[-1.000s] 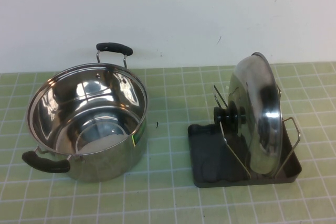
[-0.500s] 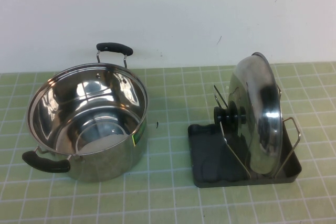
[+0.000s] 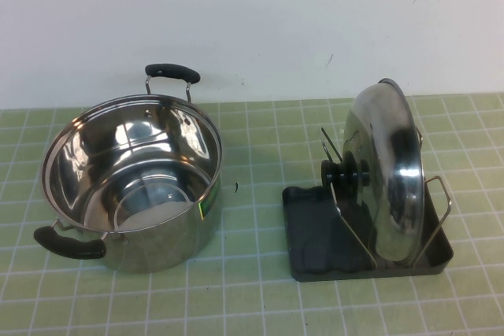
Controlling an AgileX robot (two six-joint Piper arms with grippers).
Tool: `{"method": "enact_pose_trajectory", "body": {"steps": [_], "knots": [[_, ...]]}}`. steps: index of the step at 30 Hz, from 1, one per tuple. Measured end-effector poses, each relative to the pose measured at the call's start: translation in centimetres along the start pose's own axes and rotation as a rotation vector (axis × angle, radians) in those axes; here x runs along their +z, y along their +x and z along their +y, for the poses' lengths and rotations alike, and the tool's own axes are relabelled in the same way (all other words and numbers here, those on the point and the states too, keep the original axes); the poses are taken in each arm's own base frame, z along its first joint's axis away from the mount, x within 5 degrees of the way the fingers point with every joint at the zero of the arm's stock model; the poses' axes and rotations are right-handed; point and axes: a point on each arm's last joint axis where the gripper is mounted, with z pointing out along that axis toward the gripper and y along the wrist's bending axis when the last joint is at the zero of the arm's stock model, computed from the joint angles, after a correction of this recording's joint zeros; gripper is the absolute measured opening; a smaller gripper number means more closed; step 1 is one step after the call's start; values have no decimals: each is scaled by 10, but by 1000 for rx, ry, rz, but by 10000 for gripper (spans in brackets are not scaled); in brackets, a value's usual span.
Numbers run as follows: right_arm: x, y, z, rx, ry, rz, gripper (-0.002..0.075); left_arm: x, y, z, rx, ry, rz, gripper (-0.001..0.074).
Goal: Put pot lid on rack
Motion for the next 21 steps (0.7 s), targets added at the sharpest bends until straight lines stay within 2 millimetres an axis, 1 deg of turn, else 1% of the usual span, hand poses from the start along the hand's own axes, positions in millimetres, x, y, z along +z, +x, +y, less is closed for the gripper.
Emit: {"method": "enact_pose_trajectory", "body": {"steps": [21], "knots": [[0,1,1,19,-12,13,50,0,0,0,2,4,1,-1]]}}
